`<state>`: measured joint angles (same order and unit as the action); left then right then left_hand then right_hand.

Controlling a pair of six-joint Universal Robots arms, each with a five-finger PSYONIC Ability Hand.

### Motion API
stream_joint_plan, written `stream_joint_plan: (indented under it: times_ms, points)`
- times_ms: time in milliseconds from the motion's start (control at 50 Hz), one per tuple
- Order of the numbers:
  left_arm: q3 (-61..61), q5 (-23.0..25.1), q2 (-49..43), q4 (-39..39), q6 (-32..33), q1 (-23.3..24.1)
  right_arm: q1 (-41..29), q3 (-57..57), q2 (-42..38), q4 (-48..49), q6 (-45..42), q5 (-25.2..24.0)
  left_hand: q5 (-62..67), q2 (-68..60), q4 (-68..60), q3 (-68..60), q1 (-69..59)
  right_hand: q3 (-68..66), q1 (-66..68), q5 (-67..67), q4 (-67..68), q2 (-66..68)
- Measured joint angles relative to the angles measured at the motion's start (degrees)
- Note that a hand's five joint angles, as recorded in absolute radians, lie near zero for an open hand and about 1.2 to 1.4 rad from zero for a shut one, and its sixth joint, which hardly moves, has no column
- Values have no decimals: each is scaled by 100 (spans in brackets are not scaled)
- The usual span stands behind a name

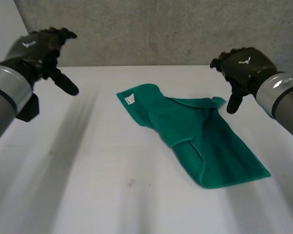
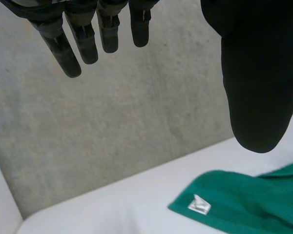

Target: Fold the towel.

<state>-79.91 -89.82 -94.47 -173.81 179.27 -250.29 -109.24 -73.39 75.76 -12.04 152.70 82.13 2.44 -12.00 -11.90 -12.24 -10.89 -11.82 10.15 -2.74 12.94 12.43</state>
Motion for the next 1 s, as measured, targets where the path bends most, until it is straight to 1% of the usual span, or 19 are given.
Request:
stream_joint_plan:
  times_ms: [80, 160, 240, 260, 280, 340, 420, 500, 520, 560, 600, 620, 640, 680, 880, 900, 920, 960, 1000]
  points:
    - [-81, -2, -348, -130, 36, 248, -35, 119, -400, -129, -53, -2, 0, 0, 0, 0, 0, 0, 0, 0, 0, 0]
    - [-125, -15, -722, -231, 163, 541, -88, 187, -770, -205, 221, -1, 0, 0, 0, 0, 0, 0, 0, 0, 0, 0]
    - [-140, -35, -1015, -282, 362, 739, -111, 179, -1035, -347, 751, -6, -2, 0, 0, 0, 0, 0, 0, 0, 0, 0]
    - [-140, -35, -1015, -282, 362, 739, -111, 179, -1035, -347, 751, -6, -2, 0, 0, 0, 0, 0, 0, 0, 0, 0]
    - [-139, -41, -1090, -301, 432, 779, -110, 106, -1143, -470, 1158, -33, -2, 0, 0, 0, 0, 0, 0, 0, 0, 0]
    - [-140, -45, -1156, -328, 502, 805, -102, -117, -1236, -606, 1671, -112, 0, 0, 0, 0, 0, -79, 60, -55, 28, 56]
    - [-141, -46, -1166, -351, 526, 806, -81, -495, -1229, -620, 2020, -249, 0, 0, 0, 0, 0, -455, 365, -356, 330, 396]
    - [-142, -45, -1149, -372, 523, 800, -44, -1344, -1028, -267, 2226, -460, 0, 0, 0, 0, 0, -802, 682, -637, 693, 661]
    - [-142, -45, -1149, -372, 523, 800, -44, -1344, -1028, -267, 2226, -460, 0, 0, 0, 0, 0, -802, 682, -637, 693, 661]
    - [-145, -45, -1141, -379, 518, 801, -44, -1847, -913, 122, 2257, -503, 0, 0, 0, 0, 0, -817, 693, -660, 713, 662]
    - [-146, -44, -1141, -381, 517, 802, -47, -1971, -892, 236, 2267, -505, 0, 0, 0, 0, 0, -817, 693, -661, 713, 661]
    - [-147, -44, -1141, -389, 515, 804, -59, -2259, -849, 559, 2328, -492, 1, 0, 0, 0, 0, -817, 693, -661, 713, 662]
    - [-147, -44, -1141, -389, 515, 804, -59, -2259, -849, 559, 2328, -492, 1, 0, 0, 0, 0, -817, 693, -661, 713, 662]
    - [-153, -47, -1147, -413, 513, 814, -87, -2619, -838, 1042, 2495, -433, 0, 0, 0, 0, 0, -817, 693, -662, 713, 662]
    - [-221, -52, -1155, -517, 513, 848, -202, -2834, -1024, 1688, 2738, -134, 0, 0, 0, 0, 0, -1114, 951, -915, 970, 960]
    - [-234, -53, -1155, -535, 514, 851, -227, -2800, -1087, 1844, 2736, -48, 0, 0, 0, 0, 0, -3194, 2799, -2958, 3074, 3231]
    - [-239, -53, -1155, -542, 514, 853, -233, -2792, -1105, 1900, 2733, -23, 0, 0, 0, 0, 0, -4329, 3737, -4104, 4222, 4332]
    - [-251, -53, -1155, -558, 515, 856, -243, -2772, -1131, 2010, 2724, 21, -1, 0, 0, 0, 0, -5159, 4374, -4914, 5025, 5122]
    - [-263, -53, -1164, -585, 517, 860, -253, -2730, -1157, 2201, 2656, 74, 0, 0, 0, 0, 0, -5539, 4554, -5297, 5465, 5459]
